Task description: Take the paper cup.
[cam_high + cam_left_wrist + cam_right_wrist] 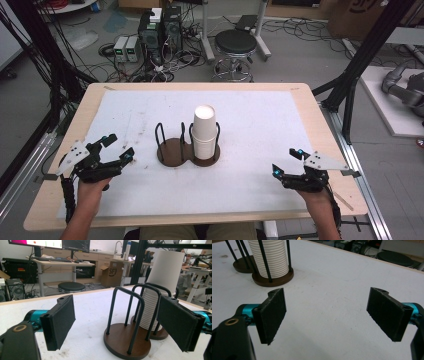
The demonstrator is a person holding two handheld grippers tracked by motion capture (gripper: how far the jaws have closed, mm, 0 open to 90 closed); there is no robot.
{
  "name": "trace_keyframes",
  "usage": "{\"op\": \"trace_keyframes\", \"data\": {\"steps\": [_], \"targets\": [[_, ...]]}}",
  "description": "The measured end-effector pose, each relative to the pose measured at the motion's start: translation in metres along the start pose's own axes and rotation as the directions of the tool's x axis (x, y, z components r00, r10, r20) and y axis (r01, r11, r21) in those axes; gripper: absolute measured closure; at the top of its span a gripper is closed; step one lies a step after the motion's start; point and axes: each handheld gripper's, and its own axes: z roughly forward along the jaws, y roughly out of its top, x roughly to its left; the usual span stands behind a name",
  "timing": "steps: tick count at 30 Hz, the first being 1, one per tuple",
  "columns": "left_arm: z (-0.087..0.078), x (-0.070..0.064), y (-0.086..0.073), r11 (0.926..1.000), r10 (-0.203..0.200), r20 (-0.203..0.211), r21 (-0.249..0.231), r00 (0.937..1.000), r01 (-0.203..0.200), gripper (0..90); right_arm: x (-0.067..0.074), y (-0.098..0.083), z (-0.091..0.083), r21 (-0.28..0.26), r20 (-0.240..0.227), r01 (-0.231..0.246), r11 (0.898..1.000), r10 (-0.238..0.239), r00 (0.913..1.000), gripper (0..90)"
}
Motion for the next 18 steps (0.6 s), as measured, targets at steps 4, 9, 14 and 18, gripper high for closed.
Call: {"op": "trace_keyframes", "data": {"steps": [4, 9, 14, 18], "targets": [[0.001, 0.000, 0.000, 1.0000, -0.004, -0.004, -0.005, 1.0000, 0.004, 15.4, 0.000, 0.000, 0.001, 0.001, -0.007, -0.008, 1.000, 0.008, 0.9999, 16.3], [0.004, -0.002, -0.001, 1.0000, -0.001, 0.002, 0.004, 1.0000, 0.001, 15.5, -0.001, -0.001, 0.001, 0.004, -0.013, -0.012, 1.000, 0.012, 0.9998, 16.3], [0.007, -0.005, 0.000, 1.0000, 0.005, 0.020, 0.004, 0.9998, -0.005, 15.5, 0.001, -0.001, 0.000, 0.006, -0.015, -0.005, 1.000, 0.005, 0.9999, 16.3], [0.010, -0.007, 0.000, 0.9996, 0.023, 0.046, 0.013, 0.9987, -0.024, 15.4, 0.004, -0.001, 0.002, 0.017, -0.033, 0.005, 1.000, -0.004, 0.9994, 16.3]]}}
